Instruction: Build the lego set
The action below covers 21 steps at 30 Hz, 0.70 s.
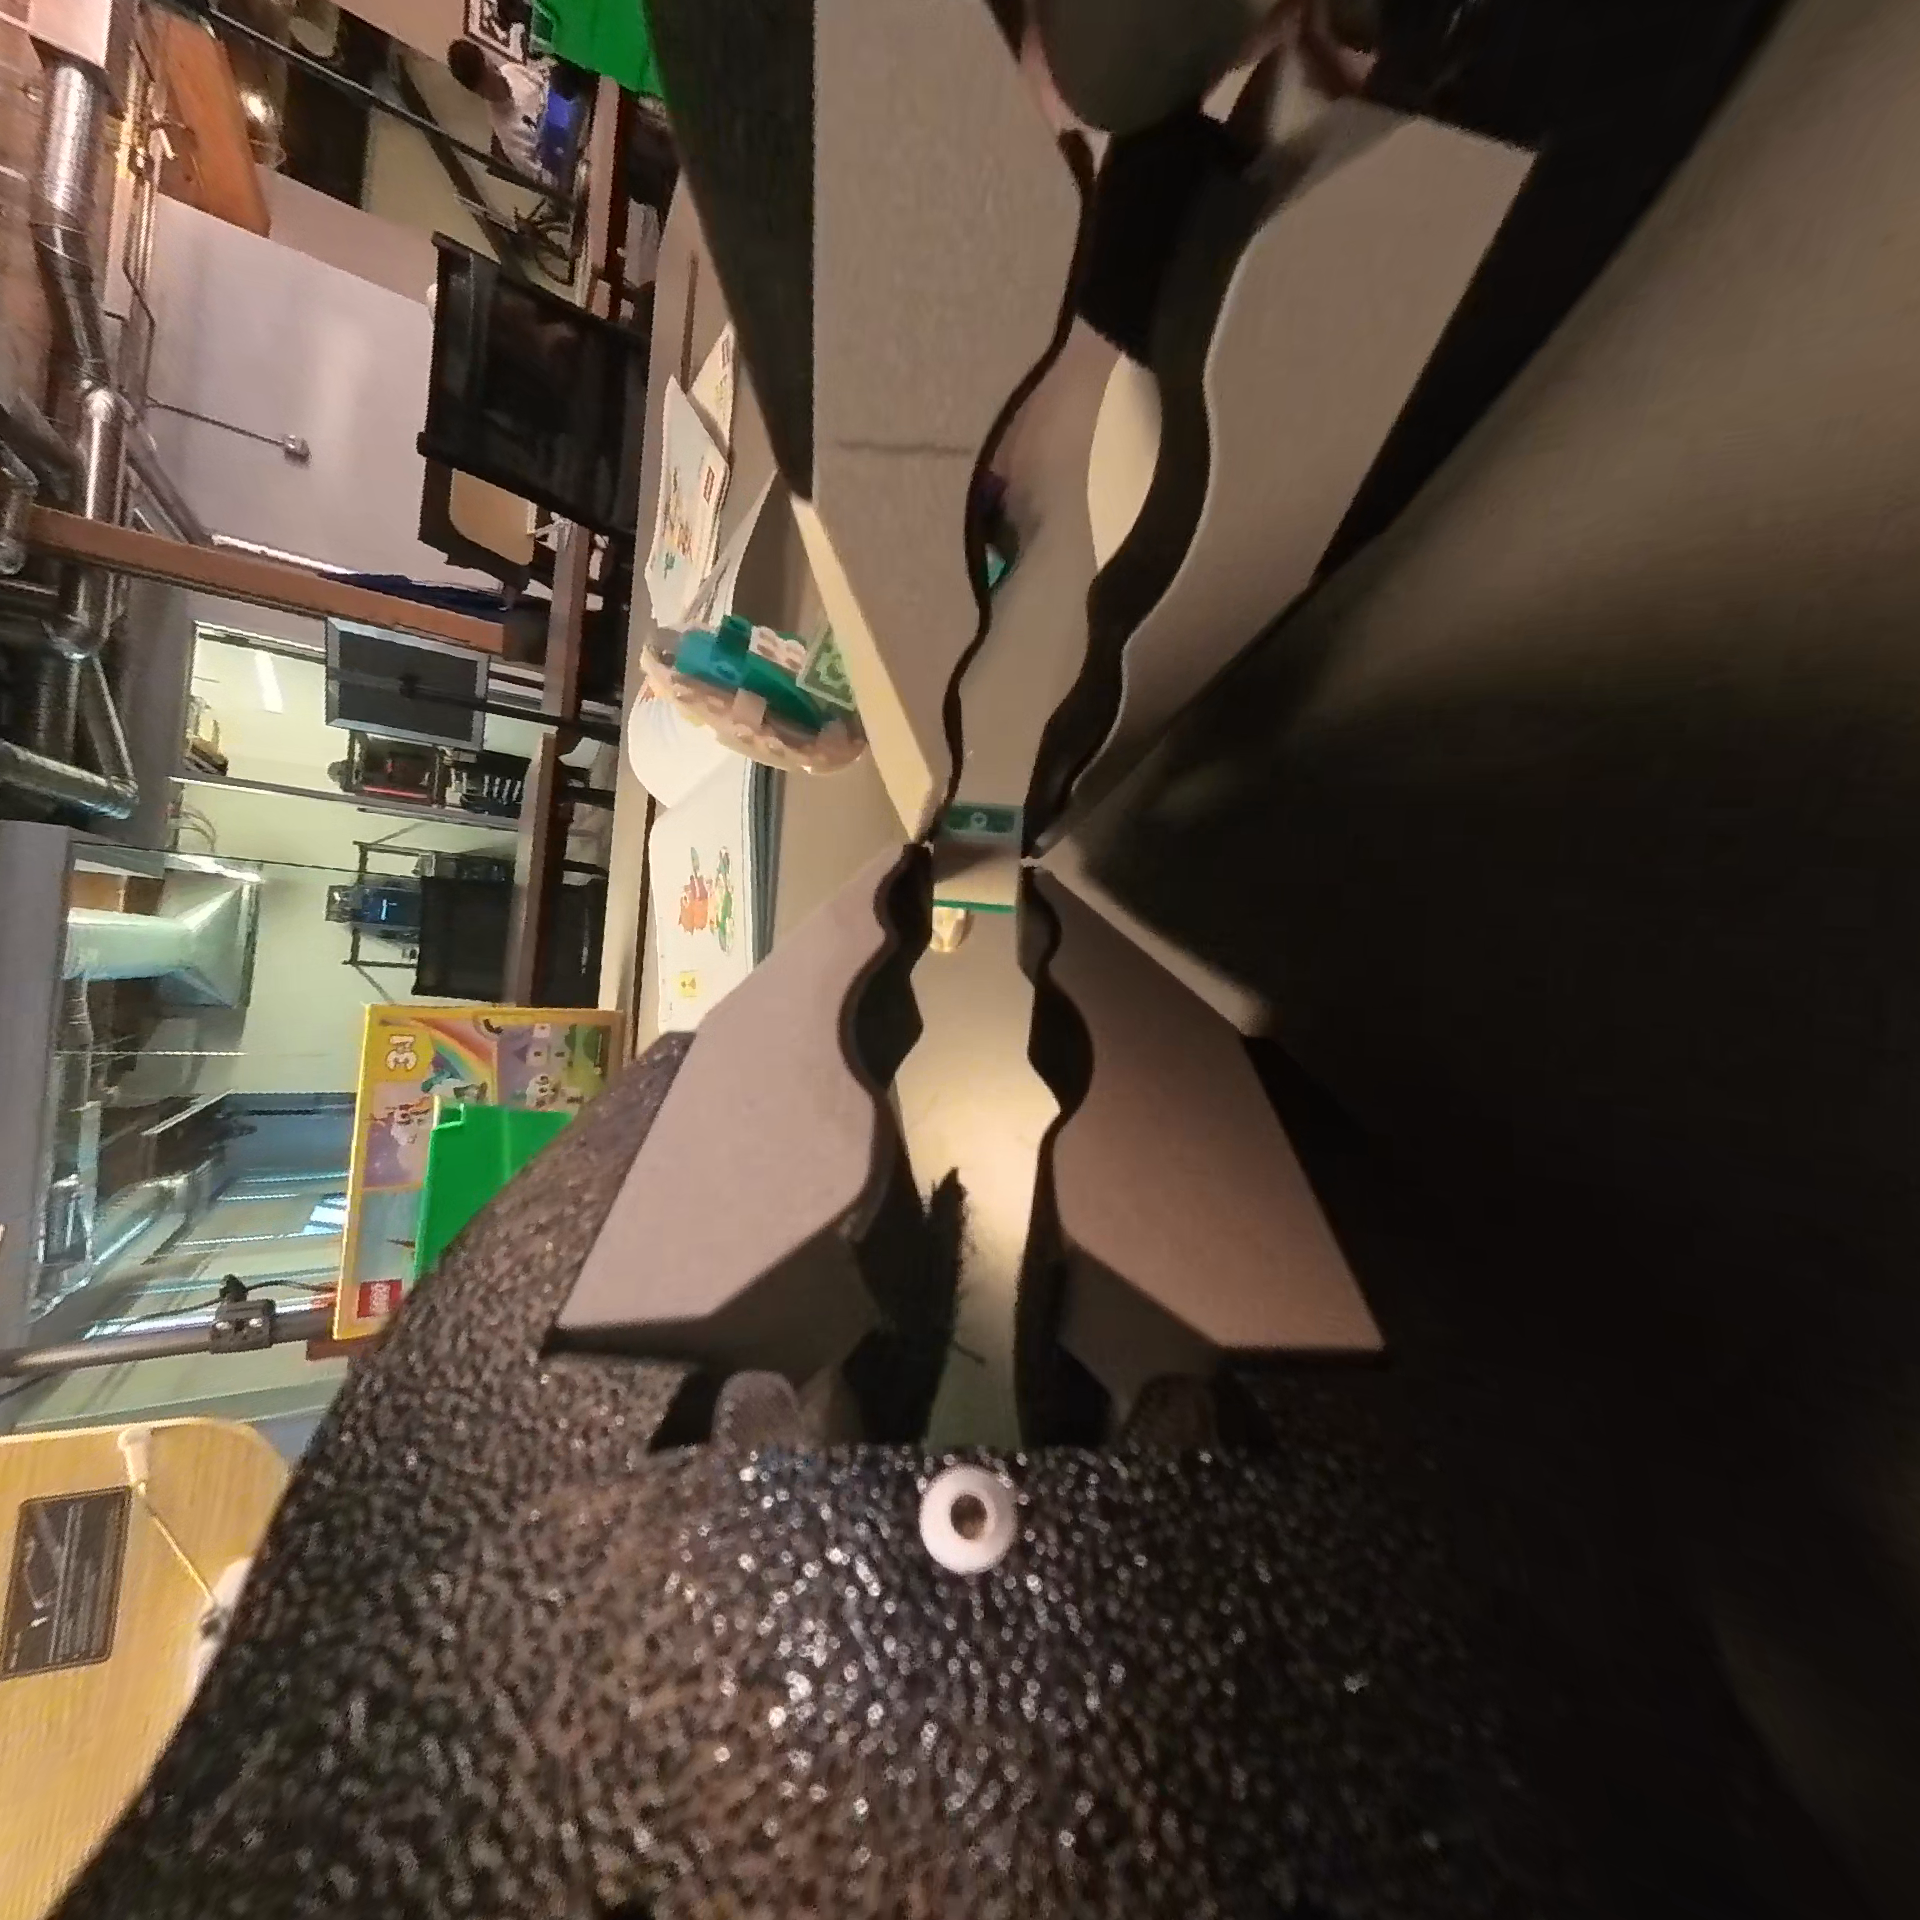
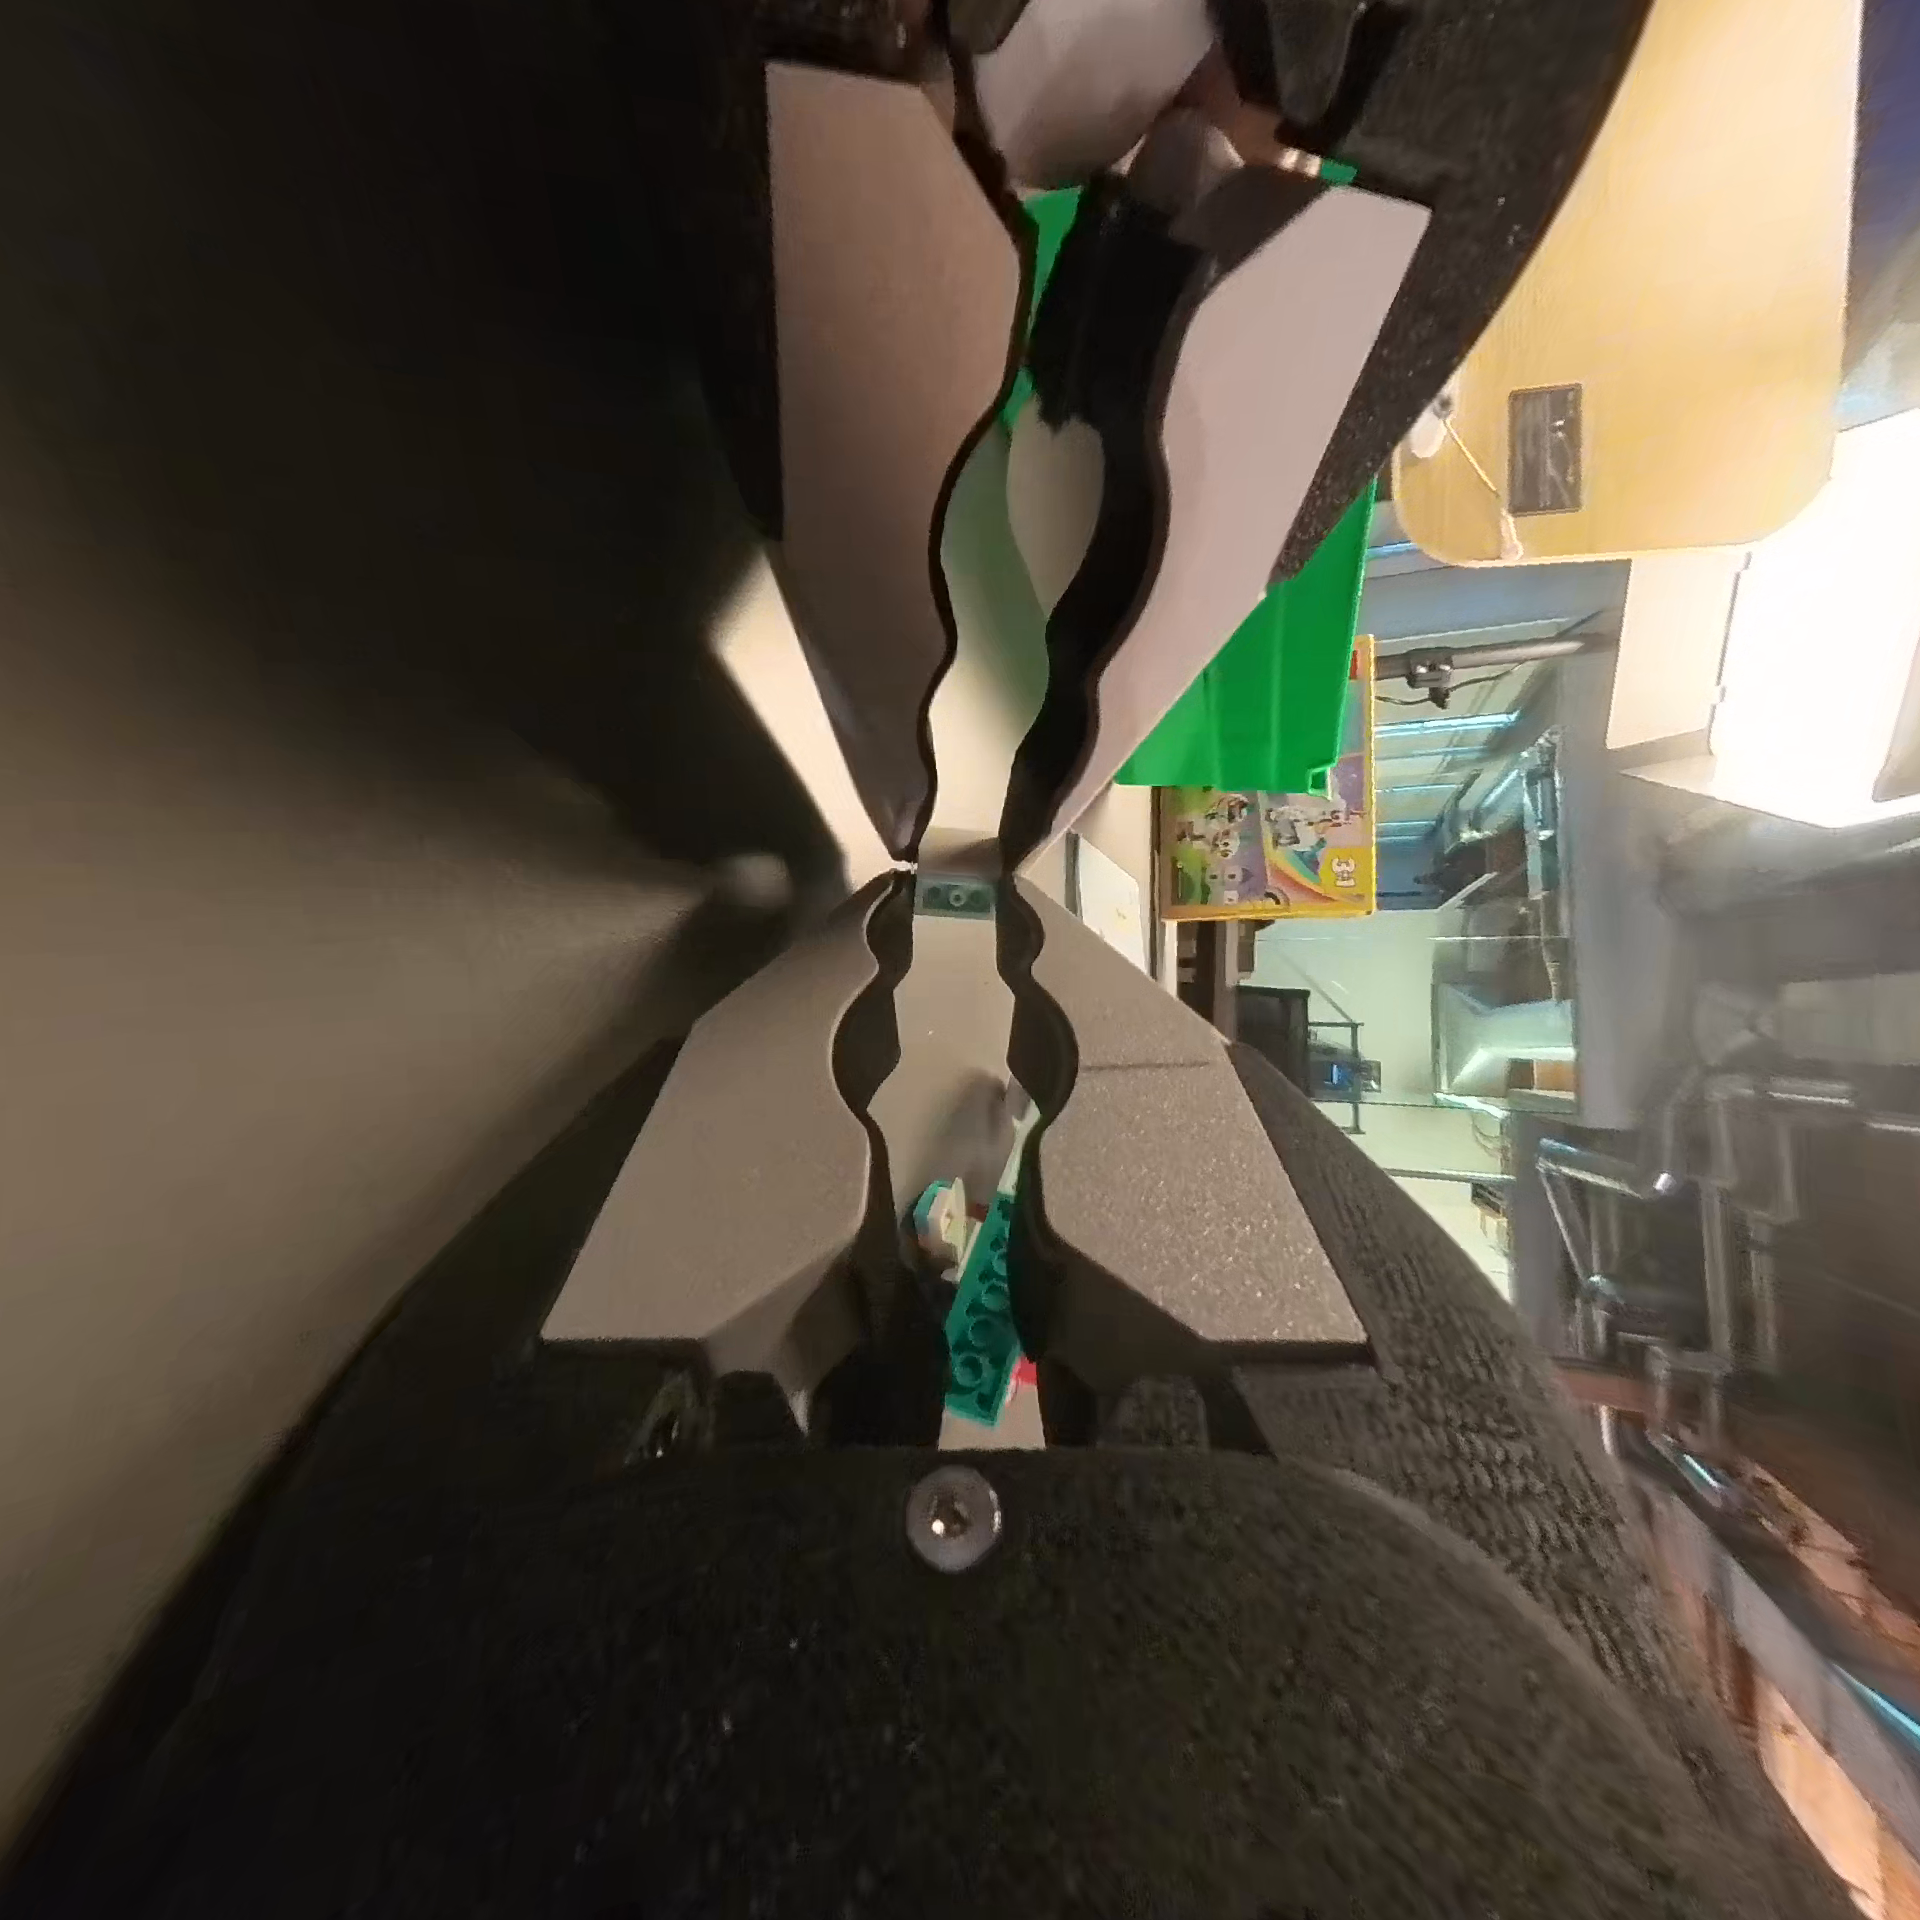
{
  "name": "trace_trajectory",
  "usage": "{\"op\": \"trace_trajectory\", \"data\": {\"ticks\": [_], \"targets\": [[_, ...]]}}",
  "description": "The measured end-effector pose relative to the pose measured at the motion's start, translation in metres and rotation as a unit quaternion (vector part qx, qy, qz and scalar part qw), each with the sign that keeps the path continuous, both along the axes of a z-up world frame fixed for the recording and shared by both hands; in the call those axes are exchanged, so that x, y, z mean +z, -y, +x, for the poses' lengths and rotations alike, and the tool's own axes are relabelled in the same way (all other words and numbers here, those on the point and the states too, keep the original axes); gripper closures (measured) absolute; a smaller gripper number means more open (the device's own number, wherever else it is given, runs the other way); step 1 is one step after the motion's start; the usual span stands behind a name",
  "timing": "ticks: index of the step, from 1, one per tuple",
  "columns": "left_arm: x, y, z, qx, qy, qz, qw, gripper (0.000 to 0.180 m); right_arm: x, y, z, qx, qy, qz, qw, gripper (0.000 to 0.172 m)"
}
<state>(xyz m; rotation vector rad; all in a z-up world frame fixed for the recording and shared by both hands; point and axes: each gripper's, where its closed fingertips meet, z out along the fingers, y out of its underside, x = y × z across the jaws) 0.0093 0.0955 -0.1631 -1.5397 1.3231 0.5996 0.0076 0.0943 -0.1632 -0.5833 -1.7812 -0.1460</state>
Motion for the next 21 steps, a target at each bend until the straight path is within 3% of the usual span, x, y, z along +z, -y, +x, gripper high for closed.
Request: {"op": "trace_trajectory", "data": {"ticks": [21], "targets": [[0.011,-0.003,0.006,0.031,0.042,0.016,0.999,0.167,0.015,0.004,0.008,0.023,-0.027,0.05,0.998,0.158]]}}
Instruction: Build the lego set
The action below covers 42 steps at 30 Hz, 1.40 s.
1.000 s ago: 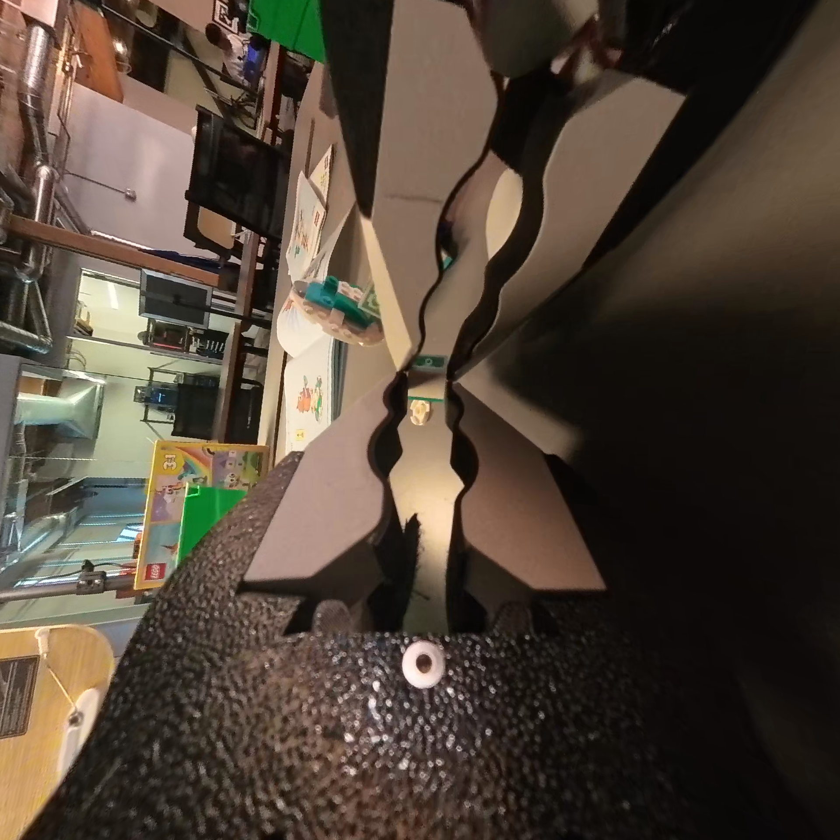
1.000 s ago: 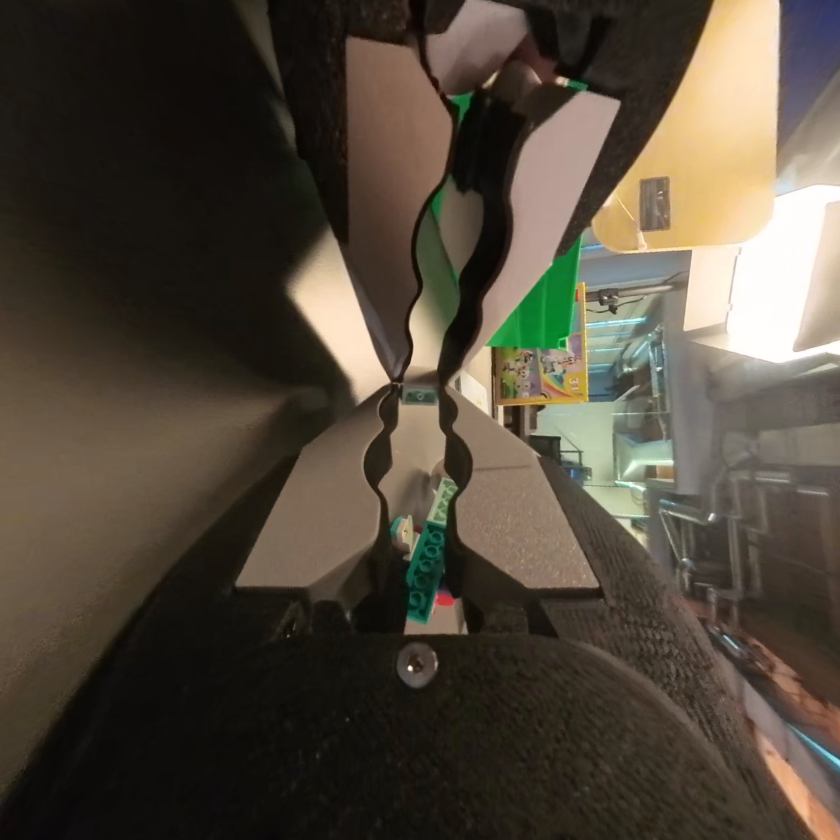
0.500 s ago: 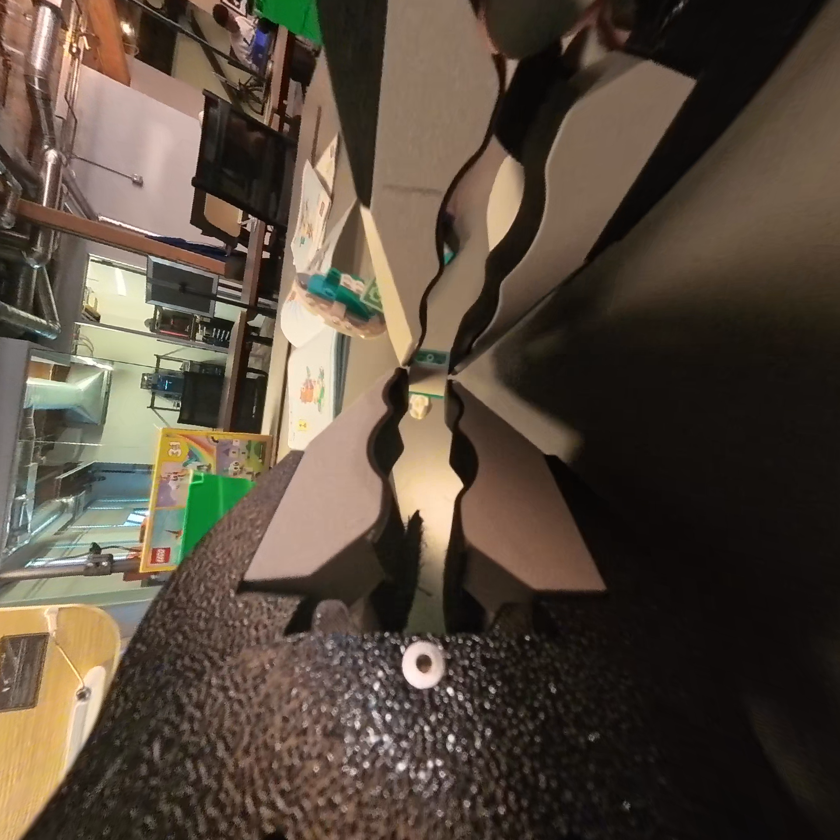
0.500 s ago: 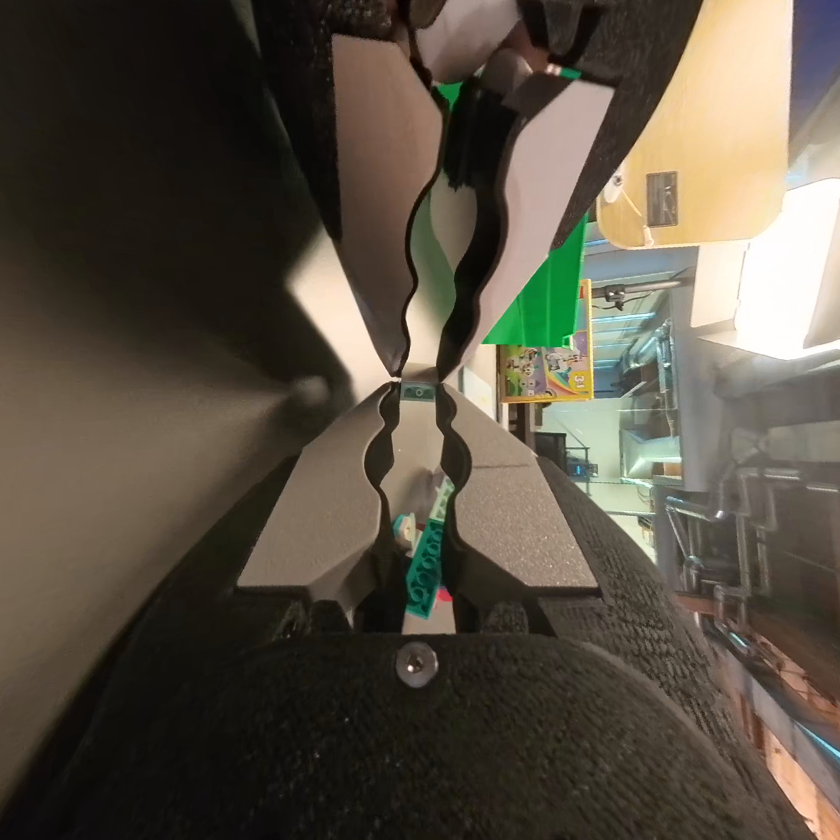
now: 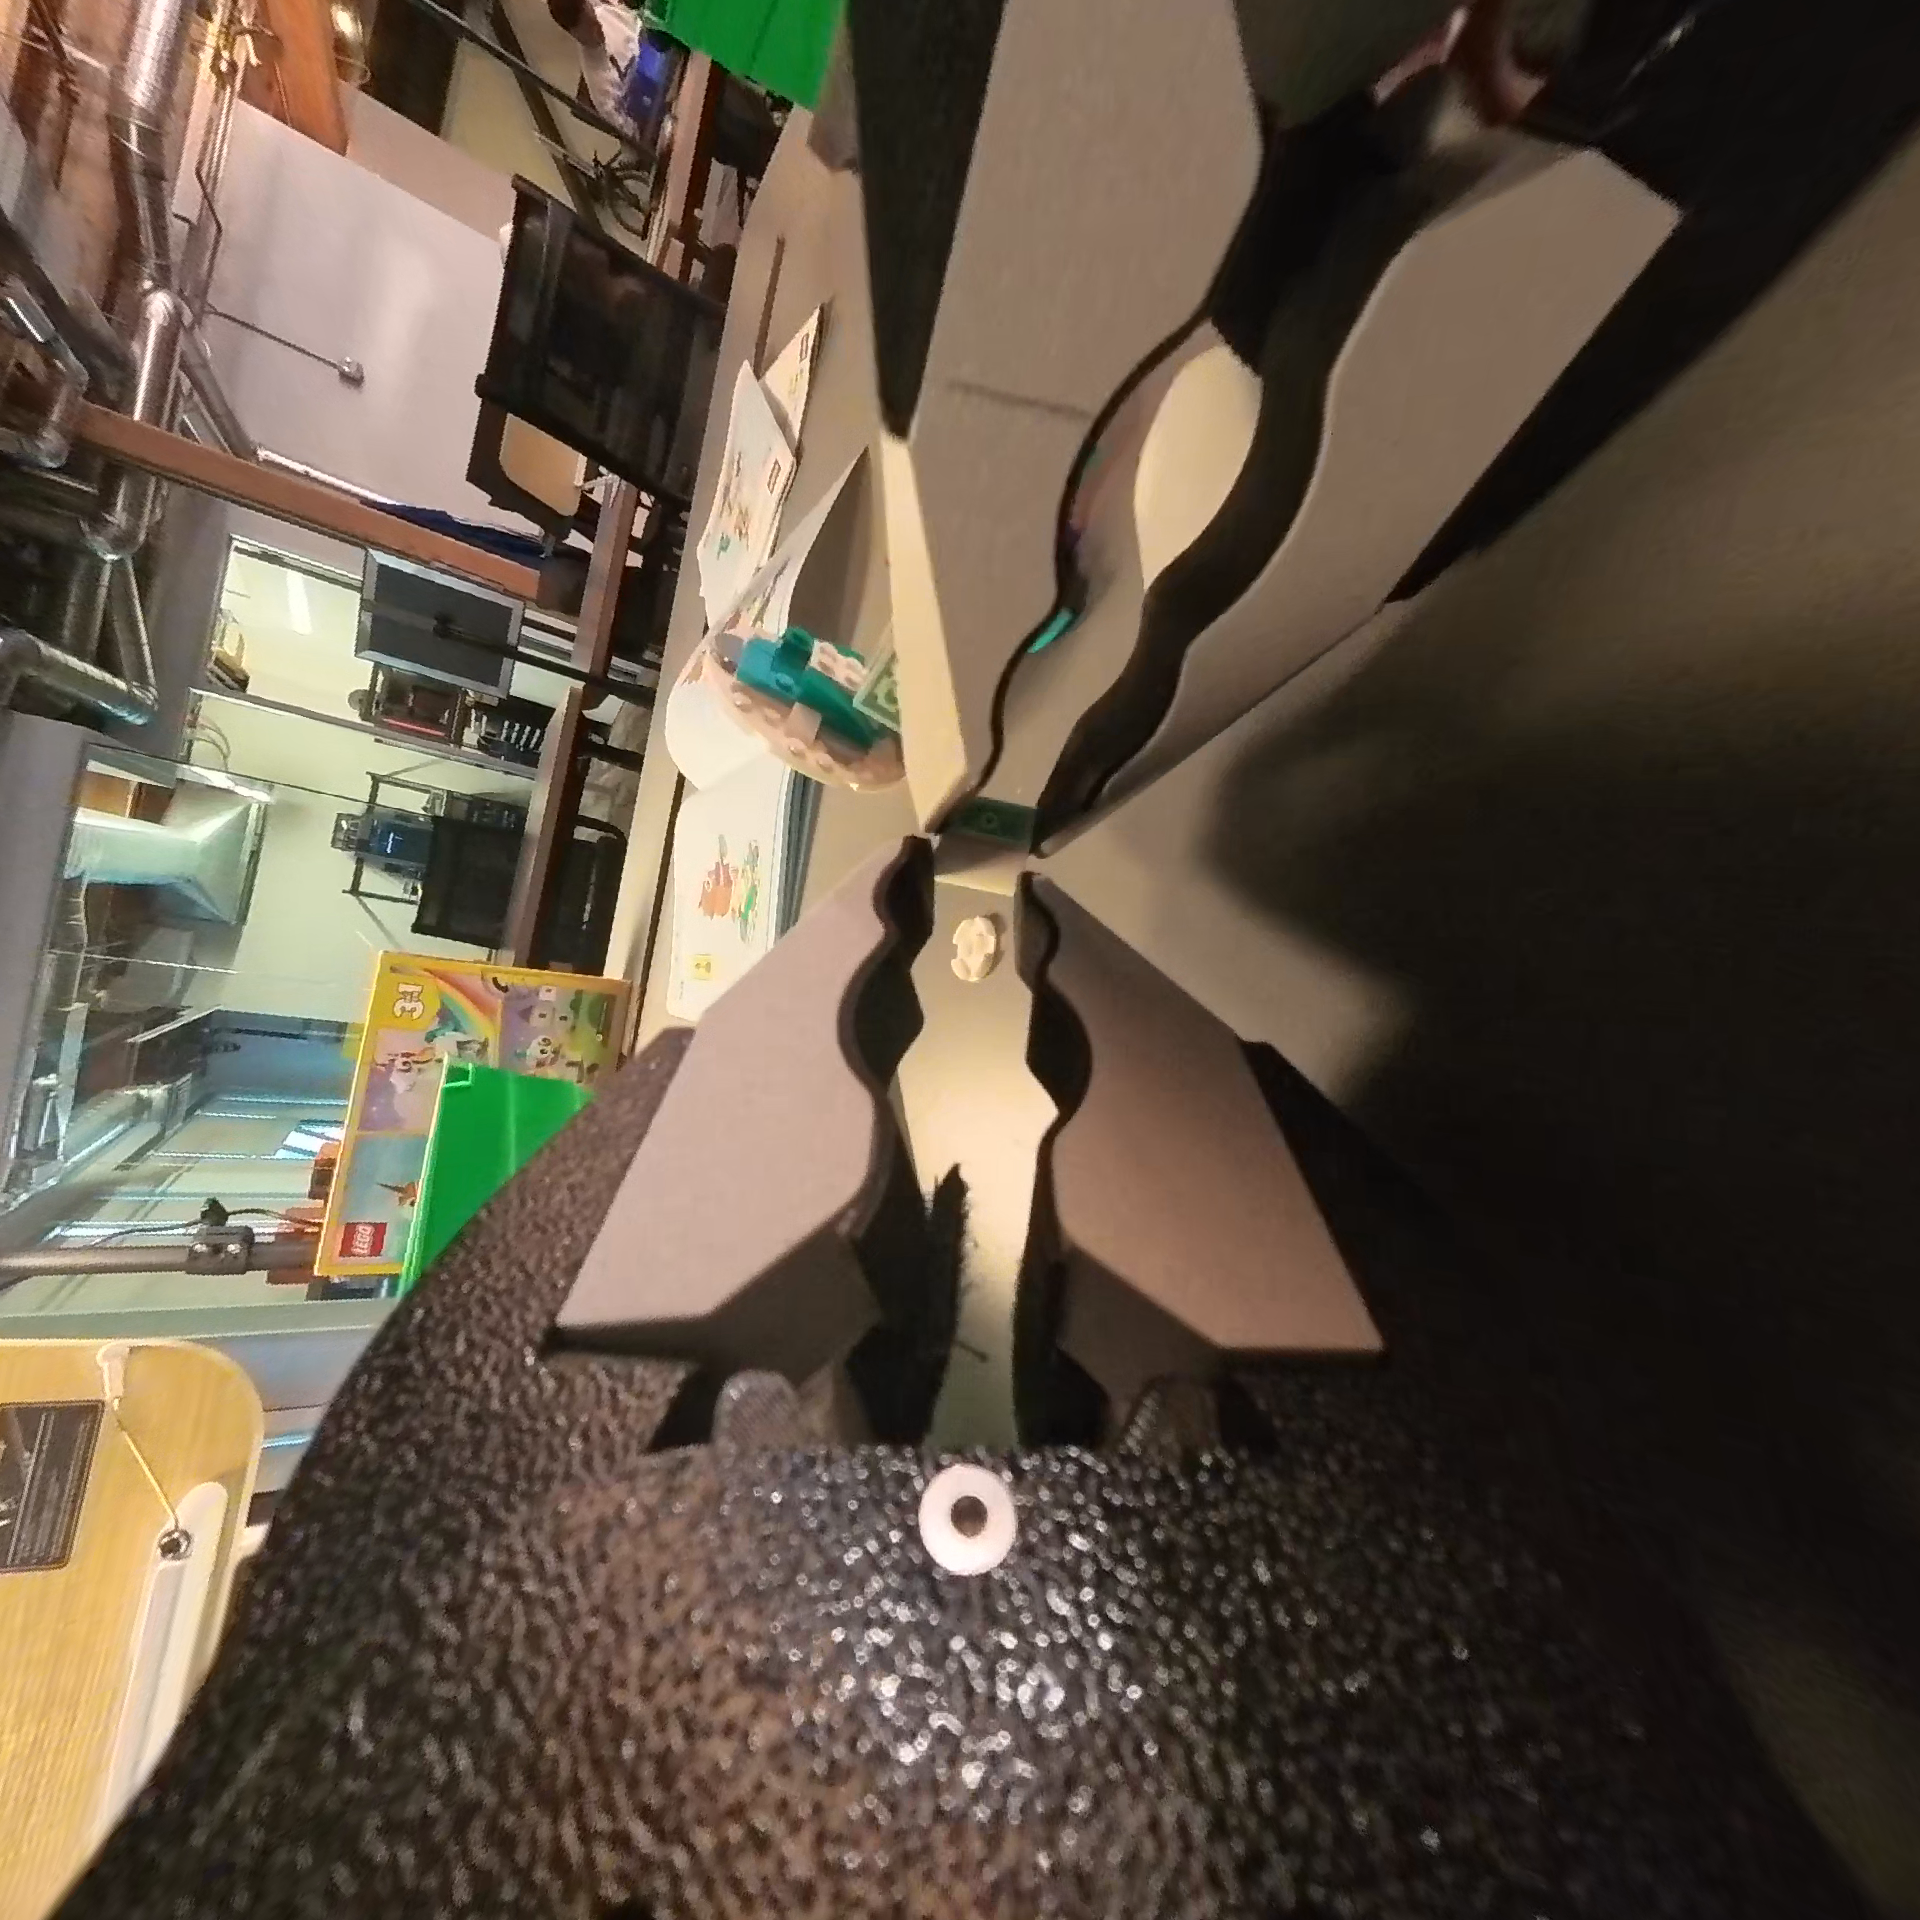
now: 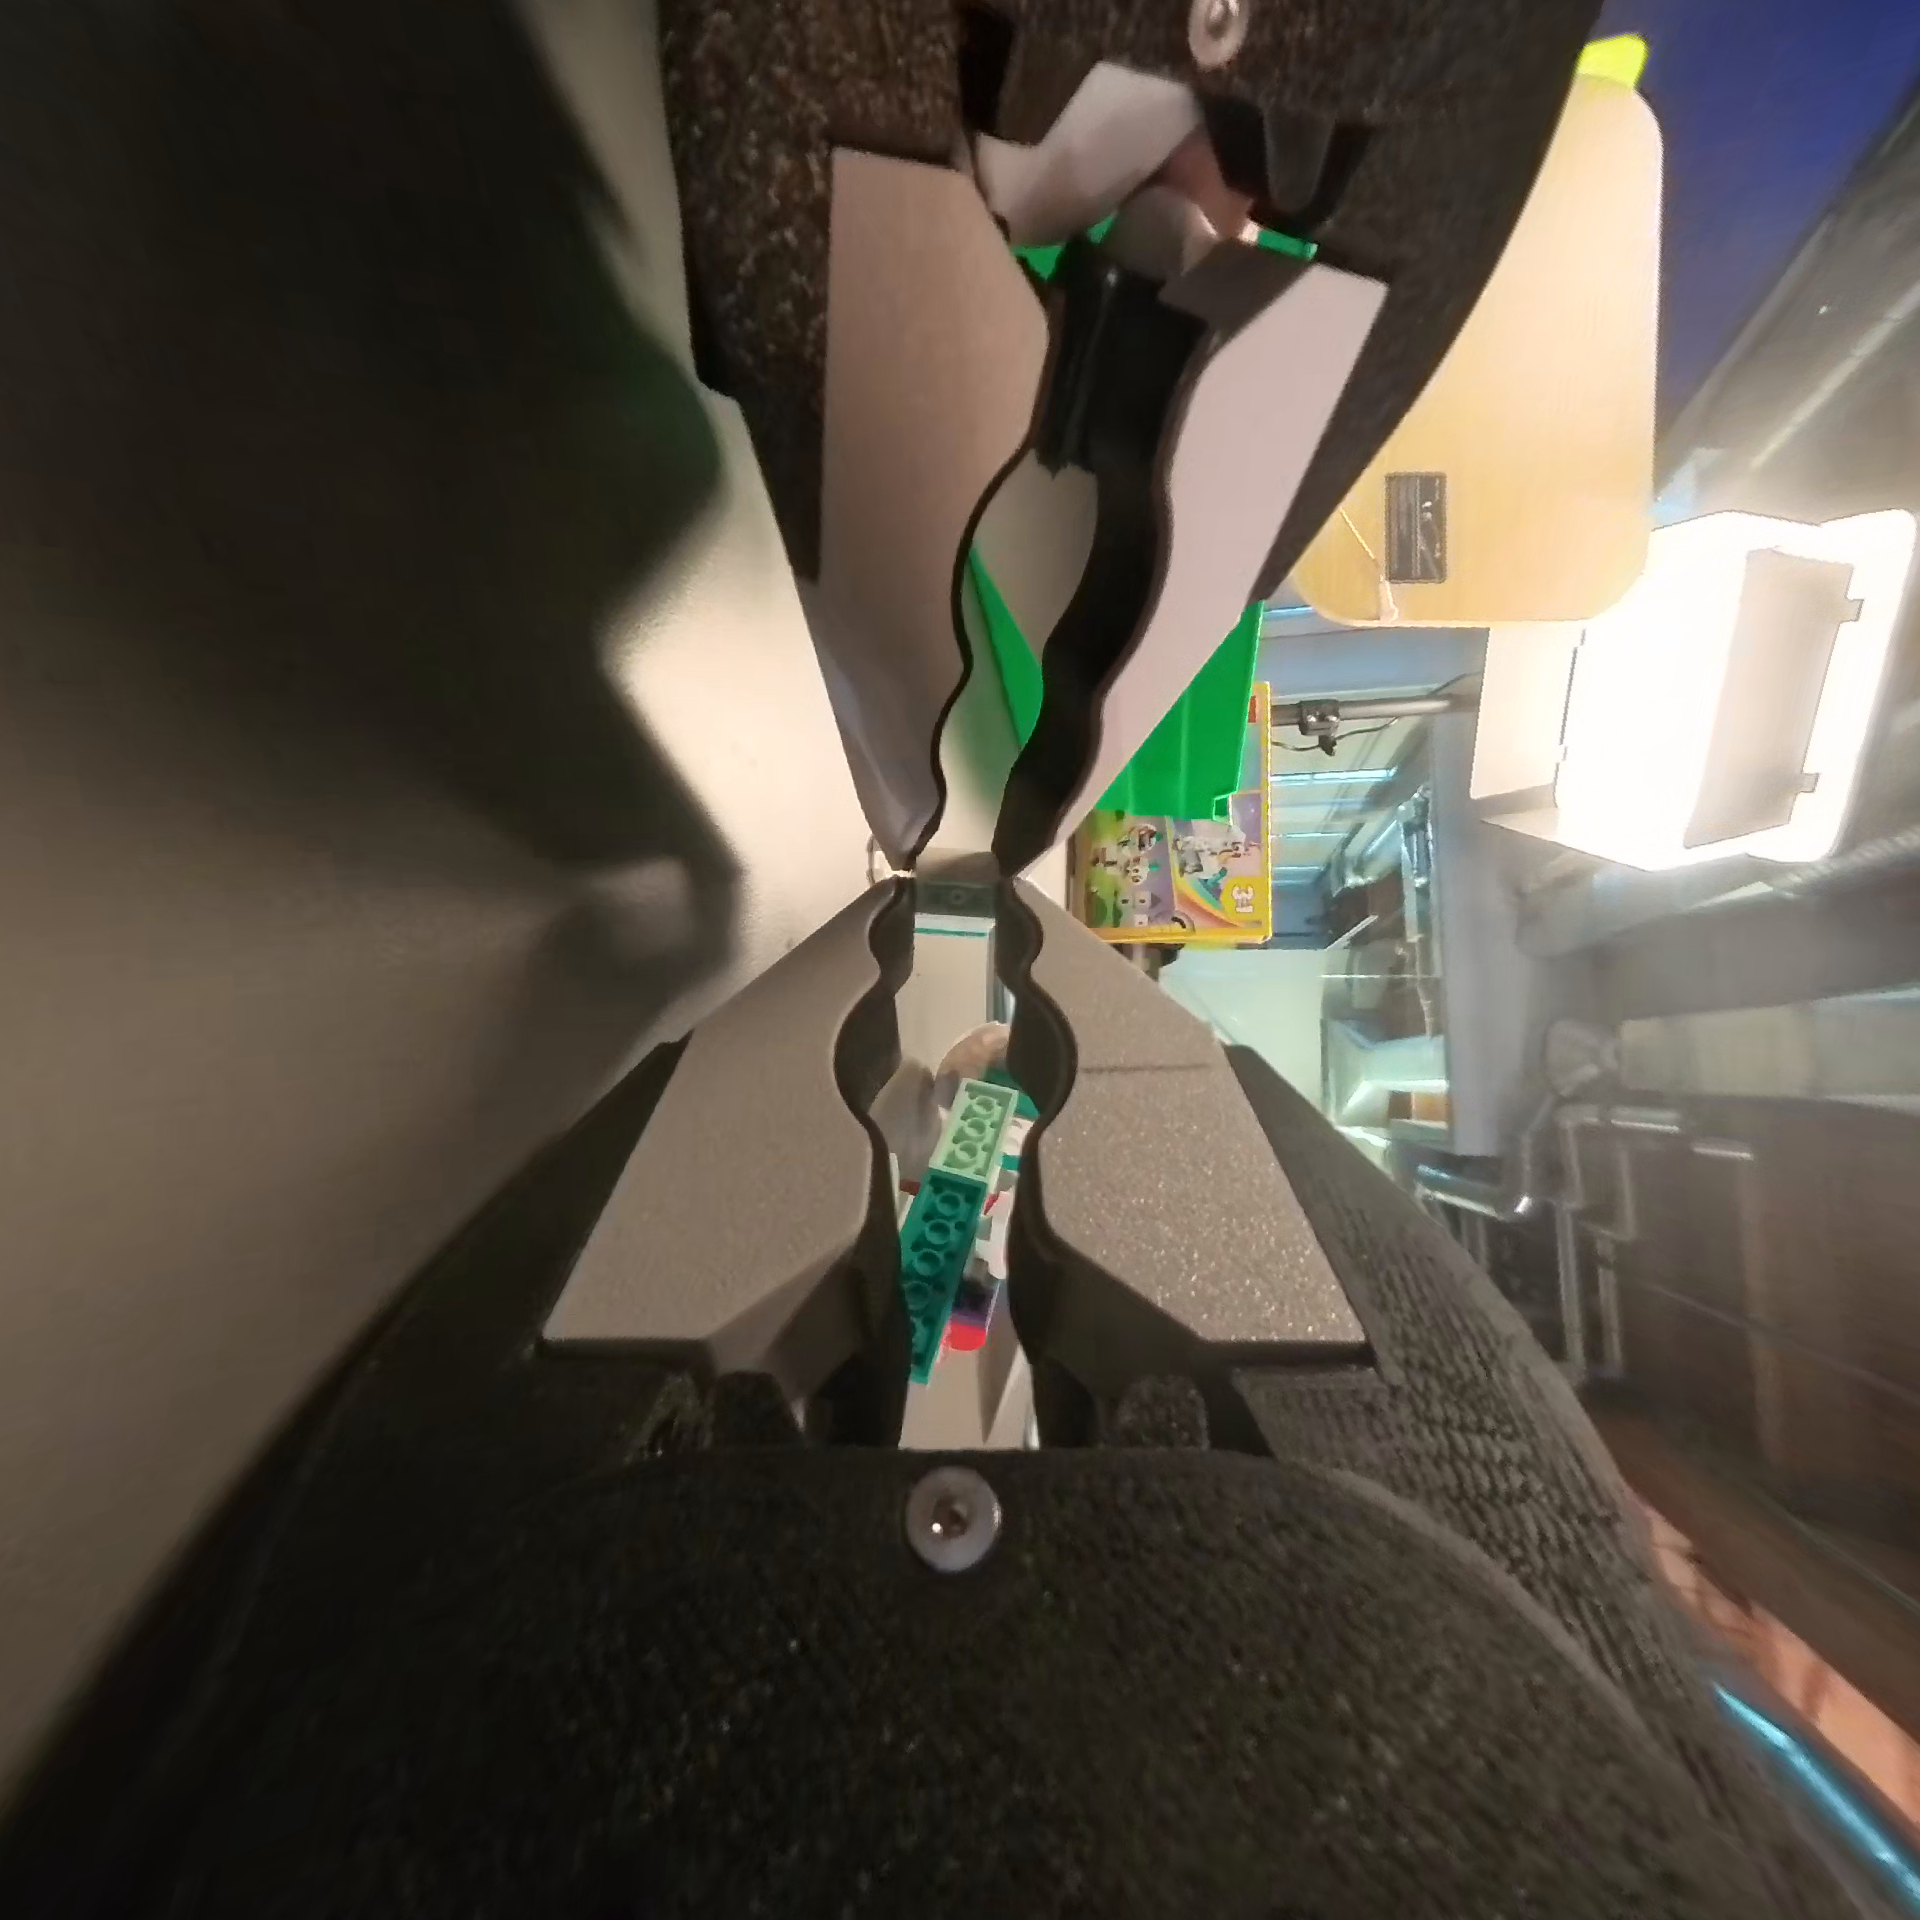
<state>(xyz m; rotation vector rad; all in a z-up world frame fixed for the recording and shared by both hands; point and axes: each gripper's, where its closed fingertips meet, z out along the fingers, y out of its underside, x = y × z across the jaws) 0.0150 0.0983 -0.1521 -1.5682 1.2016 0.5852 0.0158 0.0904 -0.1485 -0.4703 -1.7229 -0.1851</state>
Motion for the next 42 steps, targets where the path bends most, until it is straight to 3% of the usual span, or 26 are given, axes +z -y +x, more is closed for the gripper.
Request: {"op": "trace_trajectory", "data": {"ticks": [6,8,9,11,17,22,27,31,37,42], "targets": [[-0.002,0.0,-0.002,0.011,0.013,-0.013,1.0,0.168,0.0,0.004,-0.001,0.007,0.01,0.064,0.998,0.158],[-0.014,-0.008,-0.037,0.089,-0.025,-0.037,0.995,0.168,0.012,0.021,-0.003,0.041,-0.028,0.069,0.996,0.16],[-0.017,-0.011,-0.05,0.105,-0.017,-0.046,0.993,0.168,0.014,0.025,-0.004,0.044,-0.034,0.065,0.996,0.159],[-0.006,-0.009,-0.047,0.091,0.071,-0.056,0.992,0.167,0.011,0.019,-0.003,0.037,-0.026,0.076,0.996,0.158],[-0.001,-0.008,-0.04,0.07,0.072,-0.028,0.995,0.167,0.022,0.005,-0.001,0.022,-0.076,-0.084,0.993,0.157],[0.0,-0.005,-0.025,0.041,0.148,-0.083,0.985,0.167,0.03,-0.008,0.003,0.012,-0.117,-0.264,0.957,0.158],[-0.002,-0.005,-0.017,0.055,0.285,-0.213,0.933,0.167,0.028,-0.014,0.005,0.006,-0.121,-0.295,0.948,0.158],[-0.008,-0.007,-0.018,0.076,0.352,-0.285,0.889,0.151,0.024,-0.011,0.004,0.008,-0.108,-0.277,0.955,0.158],[0.008,-0.005,-0.006,0.038,0.425,-0.286,0.858,0.151,0.029,-0.009,0.004,0.018,-0.117,-0.234,0.965,0.157],[0.037,0.002,0.012,-0.025,0.562,-0.315,0.764,0.157,0.034,-0.004,0.005,0.034,-0.127,-0.205,0.97,0.156]]}}
